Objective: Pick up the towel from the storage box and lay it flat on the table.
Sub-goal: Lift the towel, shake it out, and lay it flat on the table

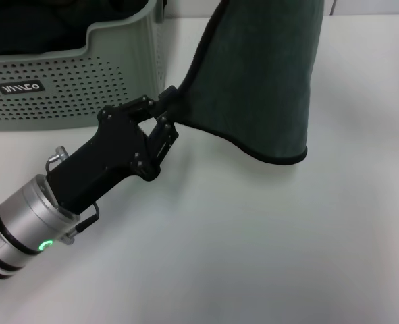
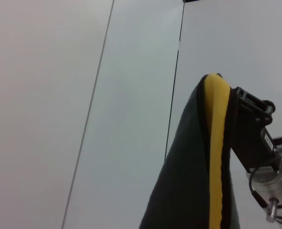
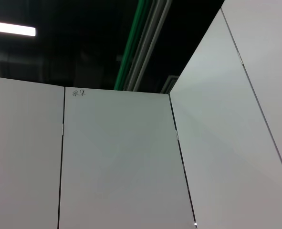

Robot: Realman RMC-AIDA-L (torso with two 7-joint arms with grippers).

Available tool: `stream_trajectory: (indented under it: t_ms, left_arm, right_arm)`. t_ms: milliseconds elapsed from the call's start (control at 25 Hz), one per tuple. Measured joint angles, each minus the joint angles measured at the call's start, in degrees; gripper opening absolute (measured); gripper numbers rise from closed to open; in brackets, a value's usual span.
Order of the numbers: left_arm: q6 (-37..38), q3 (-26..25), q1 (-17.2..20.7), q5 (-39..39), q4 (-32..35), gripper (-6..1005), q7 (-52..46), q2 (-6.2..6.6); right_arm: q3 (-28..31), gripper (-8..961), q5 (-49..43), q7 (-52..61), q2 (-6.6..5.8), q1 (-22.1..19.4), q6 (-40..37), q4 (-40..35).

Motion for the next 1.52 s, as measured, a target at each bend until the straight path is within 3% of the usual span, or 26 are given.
stream_trajectory:
  t_ms: [80,200,320,520,720,960,1240,1520]
  left_arm:
    - [0.0,0.0,0.0,-0.3,0.0,321,0.0,0.0]
    - [0.0,-0.1,0.1,-1.0,0.0,169,0.0,0.0]
    - [0.6,-0.1,0.5,-1.8,0.1,89,0.0,0.0]
    - [8.6,0.3,2.2,-1.3,1.1,26,-0.6,0.61]
    - [12.7,0.5,8.3,3.7,12.6,16,-7.6,0.99]
    - [13.1,1.8,12.5,6.1,23.7,15,-16.8,1.05]
    - [13.3,5.3,17.0,6.2,36.4,16,-26.2,1.68]
    - [13.4,5.9,18.4,6.2,41.7,16,-31.9,1.72]
  right_arm:
    - [-0.2,18,0.0,0.0,0.0,0.2,0.0,0.6]
    - [-0.5,18,0.1,0.0,0.0,0.4,0.0,1.6]
    - [-0.8,18,-0.4,1.5,-0.12,0.5,-0.4,2.0]
    - [-0.4,19,-4.4,10.0,-1.01,0.4,-5.5,1.5]
    - [-0.2,19,-9.2,17.6,-2.13,-0.4,-7.3,-0.2]
    - [-0.2,19,-17.7,25.9,-1.62,-6.5,-8.8,-10.2]
    - [-0.3,20,-24.6,33.8,-1.47,-17.2,-5.2,-24.1]
    - [-0.6,20,-27.9,35.2,-0.98,-24.8,-0.9,-31.7]
